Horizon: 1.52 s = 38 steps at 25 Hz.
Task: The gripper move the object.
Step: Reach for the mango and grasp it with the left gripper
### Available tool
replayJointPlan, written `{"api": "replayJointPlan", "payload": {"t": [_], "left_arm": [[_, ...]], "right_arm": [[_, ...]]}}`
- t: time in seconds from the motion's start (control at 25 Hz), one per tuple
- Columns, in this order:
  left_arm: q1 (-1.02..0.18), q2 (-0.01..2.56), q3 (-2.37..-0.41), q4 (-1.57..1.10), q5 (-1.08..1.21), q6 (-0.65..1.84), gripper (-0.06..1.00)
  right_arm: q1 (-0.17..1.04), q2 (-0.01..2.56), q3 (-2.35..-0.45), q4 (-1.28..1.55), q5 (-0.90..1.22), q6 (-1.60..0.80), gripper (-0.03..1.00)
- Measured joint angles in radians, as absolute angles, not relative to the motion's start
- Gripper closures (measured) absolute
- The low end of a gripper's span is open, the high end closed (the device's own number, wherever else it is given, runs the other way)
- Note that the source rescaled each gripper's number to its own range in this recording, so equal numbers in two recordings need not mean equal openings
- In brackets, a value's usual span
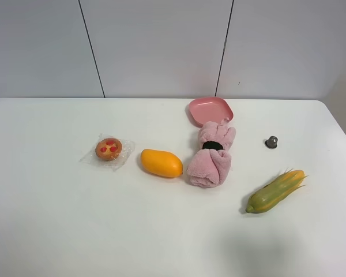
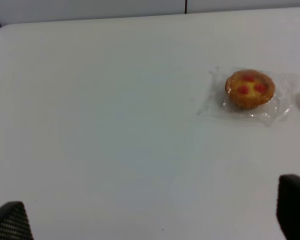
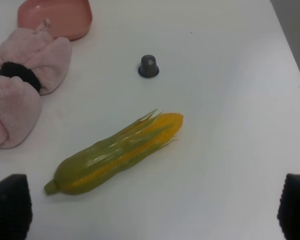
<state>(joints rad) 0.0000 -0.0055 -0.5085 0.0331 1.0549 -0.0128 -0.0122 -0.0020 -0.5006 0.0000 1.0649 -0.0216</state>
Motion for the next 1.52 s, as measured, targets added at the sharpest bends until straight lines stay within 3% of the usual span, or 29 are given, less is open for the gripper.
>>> {"api": "replayJointPlan", "payload": {"t": [1.52], "left_arm": [[0.000,-0.006,-0.508,0.033,1.055,-0.013,-0.06]], "right_arm": [[-0.012,-0.002,-0.501,0.000,1.065,-0.022,-0.03]]}}
